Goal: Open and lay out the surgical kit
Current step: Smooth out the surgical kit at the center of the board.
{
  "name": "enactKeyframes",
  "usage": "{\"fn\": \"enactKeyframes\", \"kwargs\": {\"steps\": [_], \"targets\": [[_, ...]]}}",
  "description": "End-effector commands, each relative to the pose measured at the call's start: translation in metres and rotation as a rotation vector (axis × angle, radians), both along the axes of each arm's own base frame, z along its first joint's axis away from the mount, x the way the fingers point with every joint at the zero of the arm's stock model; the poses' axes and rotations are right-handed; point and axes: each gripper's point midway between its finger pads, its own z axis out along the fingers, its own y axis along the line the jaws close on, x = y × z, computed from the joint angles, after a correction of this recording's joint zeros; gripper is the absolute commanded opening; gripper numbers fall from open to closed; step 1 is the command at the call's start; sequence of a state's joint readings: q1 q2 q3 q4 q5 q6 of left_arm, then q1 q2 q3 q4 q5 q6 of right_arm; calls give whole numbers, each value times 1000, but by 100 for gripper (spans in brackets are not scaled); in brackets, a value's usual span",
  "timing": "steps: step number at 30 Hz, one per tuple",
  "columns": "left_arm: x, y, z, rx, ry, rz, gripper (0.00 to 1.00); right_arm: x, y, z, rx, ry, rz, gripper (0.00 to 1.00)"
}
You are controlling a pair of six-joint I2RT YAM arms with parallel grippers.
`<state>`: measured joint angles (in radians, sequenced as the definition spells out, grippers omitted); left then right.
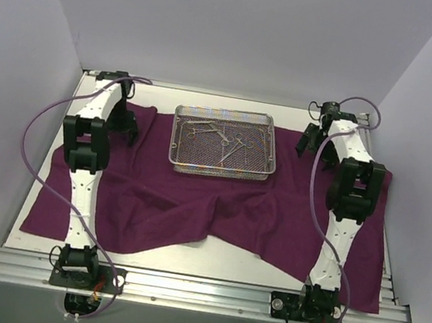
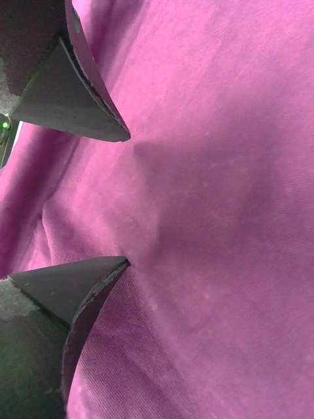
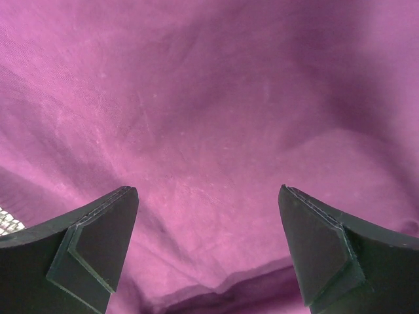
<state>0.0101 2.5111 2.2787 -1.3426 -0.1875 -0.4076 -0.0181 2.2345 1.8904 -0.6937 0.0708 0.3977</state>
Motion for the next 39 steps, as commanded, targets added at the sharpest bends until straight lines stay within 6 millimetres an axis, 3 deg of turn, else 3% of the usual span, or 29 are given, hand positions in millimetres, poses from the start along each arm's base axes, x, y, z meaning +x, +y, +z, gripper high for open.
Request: {"fn": "enactKeyframes", "kwargs": {"steps": [1,4,7,12,13,14,16,19,26,28,32,36,37,38,39], "targets": [[-26,58,-34,59,127,153,79,-5,-1,-16,-36,56,14,92],[-31,87,-37,57,121,204,77,3,4,-23,-8,55,15,92],[-26,100,-31,36,73,227,75,9,7,-40,10,78,7,92],[-16,103,-21,13,21,232,76,18,8,-65,18,133,12,93],[-13,102,-19,7,13,230,76,33,7,-55,8,96,16,93],[-8,101,-14,13,-6,222,76,33,5,-63,-4,117,27,92],[6,102,2,21,-79,219,77,43,5,-57,-2,96,48,93],[25,96,9,-25,-171,195,80,44,3,-67,-14,115,71,93],[45,87,-18,-122,-141,159,81,47,-3,-83,-45,127,89,93],[54,87,-22,-143,-179,150,81,57,-3,-77,-42,92,87,93],[79,94,-1,-126,-289,136,81,80,4,-55,-1,-8,113,95],[86,99,36,-91,-371,165,83,107,6,11,-18,-176,126,100],[86,101,58,-77,-409,175,84,109,6,25,-20,-203,124,100],[82,102,65,-66,-413,186,85,109,6,49,-20,-243,118,100],[76,103,69,-51,-401,206,86,106,6,59,-21,-252,113,100]]}}
